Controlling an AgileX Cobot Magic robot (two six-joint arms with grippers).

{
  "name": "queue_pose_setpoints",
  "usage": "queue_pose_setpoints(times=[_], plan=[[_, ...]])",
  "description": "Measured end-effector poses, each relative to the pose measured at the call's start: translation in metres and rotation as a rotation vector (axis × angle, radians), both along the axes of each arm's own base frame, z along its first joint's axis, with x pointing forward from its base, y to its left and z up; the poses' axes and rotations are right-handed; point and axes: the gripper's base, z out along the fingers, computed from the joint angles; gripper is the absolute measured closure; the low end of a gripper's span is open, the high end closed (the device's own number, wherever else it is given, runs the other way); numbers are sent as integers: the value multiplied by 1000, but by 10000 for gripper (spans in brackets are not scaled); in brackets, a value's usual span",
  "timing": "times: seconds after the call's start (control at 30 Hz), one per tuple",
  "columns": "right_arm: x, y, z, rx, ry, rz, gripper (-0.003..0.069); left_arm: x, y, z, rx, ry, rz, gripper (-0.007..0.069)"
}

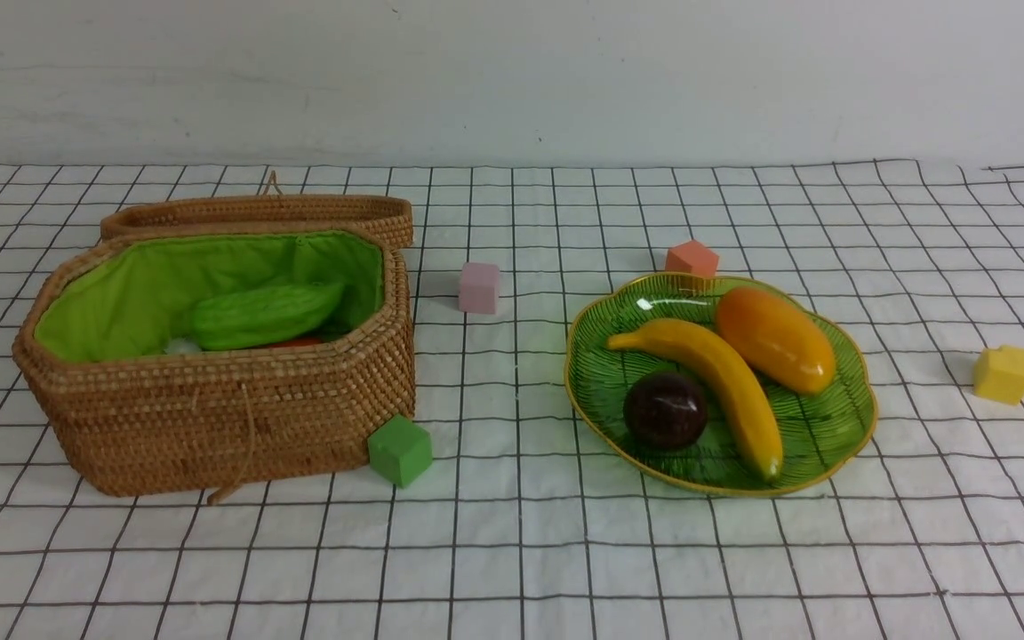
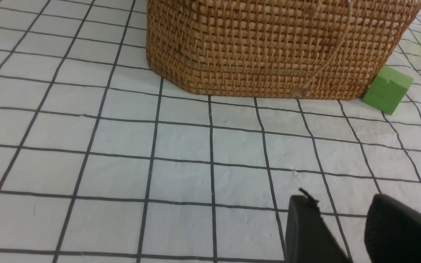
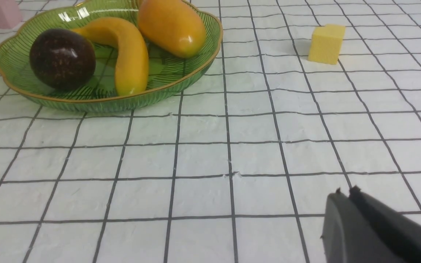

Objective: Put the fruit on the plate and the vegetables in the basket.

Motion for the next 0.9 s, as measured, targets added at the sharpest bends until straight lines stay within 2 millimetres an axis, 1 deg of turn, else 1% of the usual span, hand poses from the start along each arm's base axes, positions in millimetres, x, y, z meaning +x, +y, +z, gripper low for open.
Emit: queue_pose_setpoints(times=[0.9], plan=[[0,0,0,3,1,0,608,0,0,0,0,0,0,386]])
